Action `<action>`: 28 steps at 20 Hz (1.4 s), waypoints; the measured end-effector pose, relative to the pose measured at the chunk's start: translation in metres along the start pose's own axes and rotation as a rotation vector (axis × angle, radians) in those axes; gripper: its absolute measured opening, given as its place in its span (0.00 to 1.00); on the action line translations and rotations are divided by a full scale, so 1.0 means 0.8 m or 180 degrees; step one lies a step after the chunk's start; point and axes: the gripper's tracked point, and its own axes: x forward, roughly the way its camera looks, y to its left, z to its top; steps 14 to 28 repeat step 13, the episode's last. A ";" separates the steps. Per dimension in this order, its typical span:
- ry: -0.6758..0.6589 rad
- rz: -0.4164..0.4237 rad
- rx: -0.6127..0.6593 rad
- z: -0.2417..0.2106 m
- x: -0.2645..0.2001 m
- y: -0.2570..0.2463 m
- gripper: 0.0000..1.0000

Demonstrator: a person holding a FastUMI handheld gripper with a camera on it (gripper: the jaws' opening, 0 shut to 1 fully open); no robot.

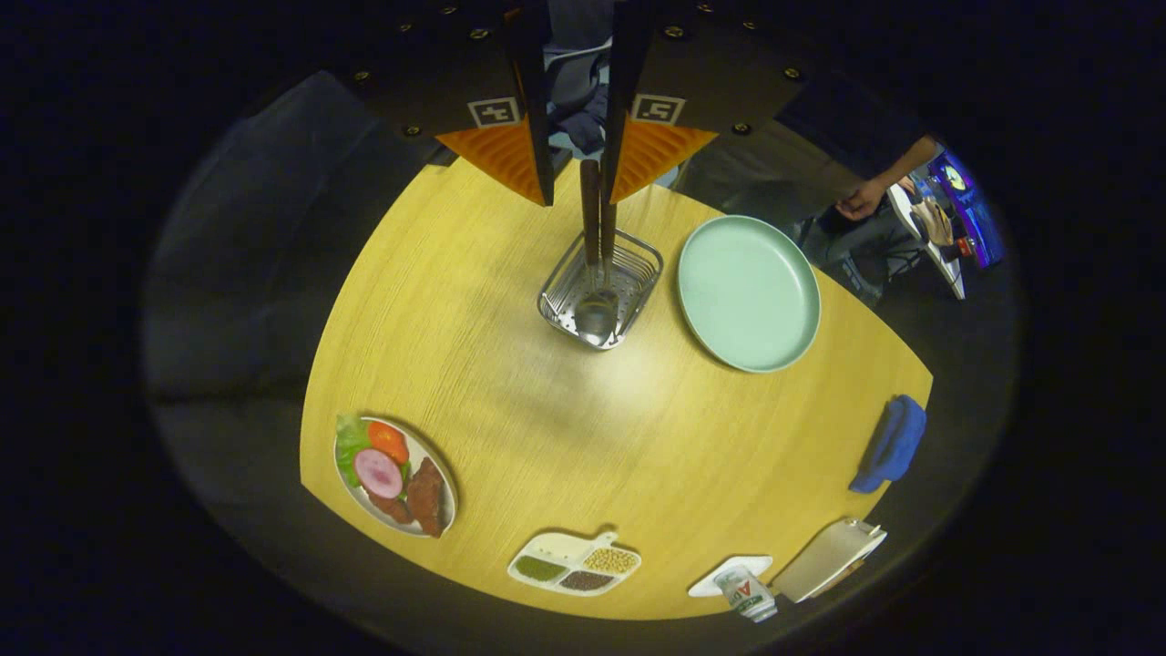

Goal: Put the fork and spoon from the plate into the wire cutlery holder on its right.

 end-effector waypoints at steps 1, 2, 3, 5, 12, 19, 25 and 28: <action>-0.0216 -0.0018 0.0044 0.003 -0.008 0.009 0.30; -0.0460 -0.0055 0.0078 0.009 -0.016 0.018 0.30; -0.0730 -0.0105 0.0117 0.015 -0.025 0.026 0.30; -0.1395 -0.0181 0.0205 0.033 -0.046 0.050 0.30; -0.3650 -0.0481 0.0621 0.045 -0.180 0.115 0.30; -0.3846 -0.0503 0.0680 0.037 -0.196 0.124 0.30; -0.3846 -0.0503 0.0680 0.037 -0.196 0.124 0.30; -0.3846 -0.0503 0.0680 0.037 -0.196 0.124 0.30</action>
